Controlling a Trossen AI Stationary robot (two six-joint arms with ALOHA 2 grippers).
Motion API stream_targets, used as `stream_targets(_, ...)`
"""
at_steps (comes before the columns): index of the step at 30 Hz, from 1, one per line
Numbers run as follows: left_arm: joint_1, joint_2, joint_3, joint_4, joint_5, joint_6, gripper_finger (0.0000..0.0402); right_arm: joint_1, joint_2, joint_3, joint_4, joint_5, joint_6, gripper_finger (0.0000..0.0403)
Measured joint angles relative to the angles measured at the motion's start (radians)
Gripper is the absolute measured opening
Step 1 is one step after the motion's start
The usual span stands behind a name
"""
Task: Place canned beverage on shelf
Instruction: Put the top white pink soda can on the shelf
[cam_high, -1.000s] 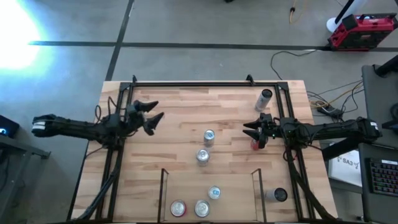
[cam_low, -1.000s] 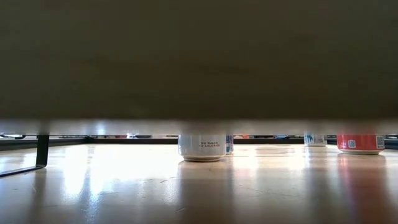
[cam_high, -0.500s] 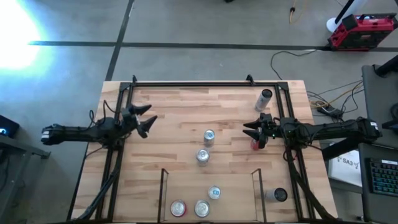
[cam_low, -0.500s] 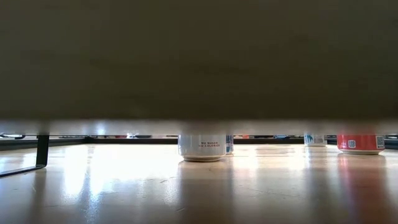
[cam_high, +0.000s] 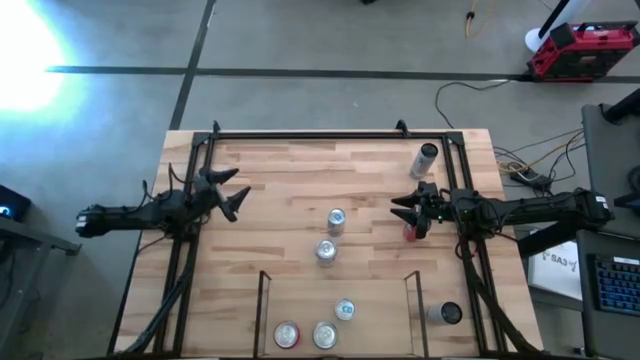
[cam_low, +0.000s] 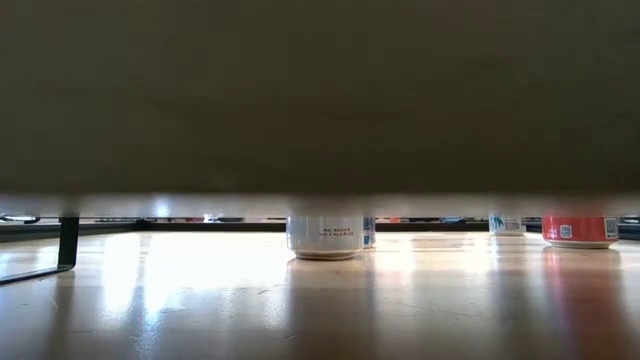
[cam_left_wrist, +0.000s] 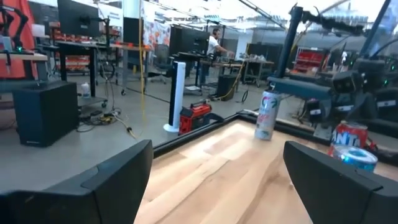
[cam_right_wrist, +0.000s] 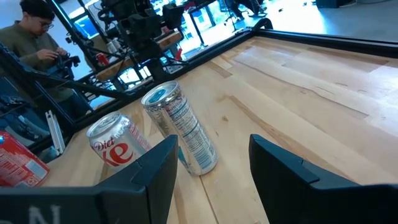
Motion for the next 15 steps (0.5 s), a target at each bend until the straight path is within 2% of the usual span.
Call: stream_targets(15,0.000,0.015,0.000,-0.001,0.001,-0.015,0.0346,0.000,0.000,0.000,0.000,0.000,0.000,0.0183)
